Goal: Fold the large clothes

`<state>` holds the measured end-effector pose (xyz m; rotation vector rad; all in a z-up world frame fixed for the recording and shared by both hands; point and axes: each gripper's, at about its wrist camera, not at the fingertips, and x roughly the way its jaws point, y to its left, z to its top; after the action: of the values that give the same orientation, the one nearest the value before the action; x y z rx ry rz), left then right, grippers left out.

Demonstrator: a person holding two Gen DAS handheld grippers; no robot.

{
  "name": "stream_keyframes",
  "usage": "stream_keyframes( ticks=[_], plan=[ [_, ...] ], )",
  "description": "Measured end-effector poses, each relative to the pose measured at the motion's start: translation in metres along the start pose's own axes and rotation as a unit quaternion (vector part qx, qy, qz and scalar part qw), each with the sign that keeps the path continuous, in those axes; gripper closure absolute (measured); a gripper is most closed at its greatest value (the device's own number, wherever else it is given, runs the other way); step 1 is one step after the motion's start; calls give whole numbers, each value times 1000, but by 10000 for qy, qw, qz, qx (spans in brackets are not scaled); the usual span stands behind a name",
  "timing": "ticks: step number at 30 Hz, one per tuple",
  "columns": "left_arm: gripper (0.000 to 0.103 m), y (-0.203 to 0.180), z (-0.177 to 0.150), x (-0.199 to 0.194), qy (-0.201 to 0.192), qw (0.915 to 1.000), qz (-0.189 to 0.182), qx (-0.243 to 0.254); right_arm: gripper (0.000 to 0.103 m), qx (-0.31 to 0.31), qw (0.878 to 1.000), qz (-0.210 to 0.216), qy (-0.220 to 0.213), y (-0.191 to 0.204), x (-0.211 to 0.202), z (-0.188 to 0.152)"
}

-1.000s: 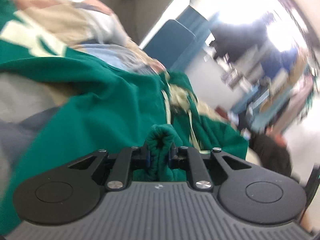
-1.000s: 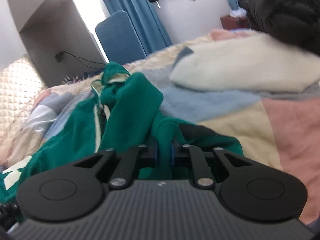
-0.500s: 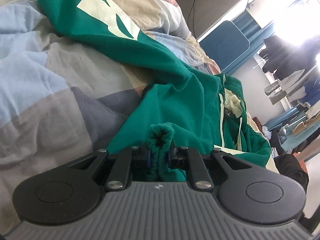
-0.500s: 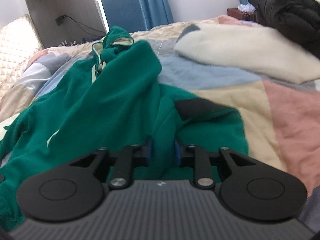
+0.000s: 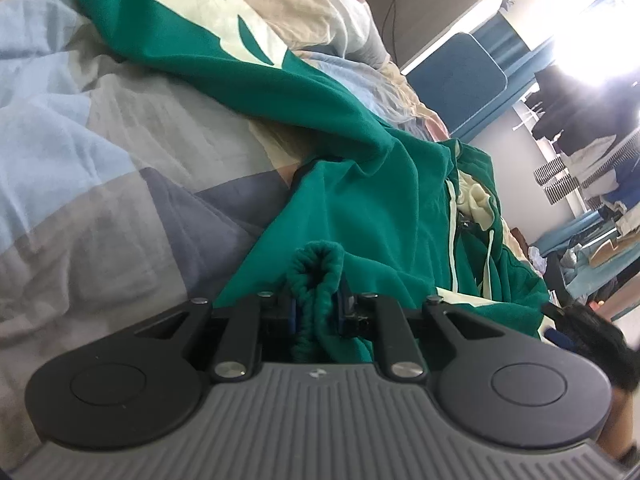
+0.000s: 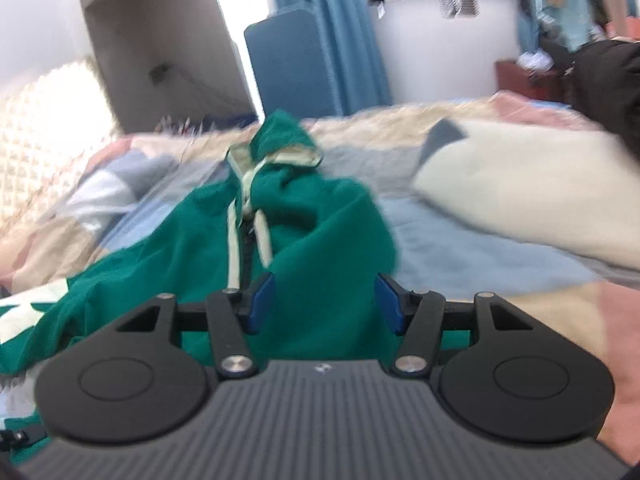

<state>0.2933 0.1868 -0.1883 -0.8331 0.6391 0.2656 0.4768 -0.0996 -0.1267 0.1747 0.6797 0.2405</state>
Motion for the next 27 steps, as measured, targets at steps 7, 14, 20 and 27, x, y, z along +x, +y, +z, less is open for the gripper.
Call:
stream_keyframes(
  ticks=[7, 14, 20, 27],
  plan=[
    [85, 2, 1, 5, 20, 10000, -28, -15, 92, -938, 9940, -507, 259, 46, 50, 24],
    [85, 2, -1, 8, -25, 9999, -22, 98, 98, -1652, 9856, -306, 166, 89, 76, 29],
    [85, 4, -1, 16, -21, 9999, 54, 110, 99, -1484, 9844, -573, 748, 75, 124, 1],
    [85, 2, -1, 19, -36, 9998, 119, 152, 95, -1108, 9931, 309, 239, 53, 76, -1]
  ],
)
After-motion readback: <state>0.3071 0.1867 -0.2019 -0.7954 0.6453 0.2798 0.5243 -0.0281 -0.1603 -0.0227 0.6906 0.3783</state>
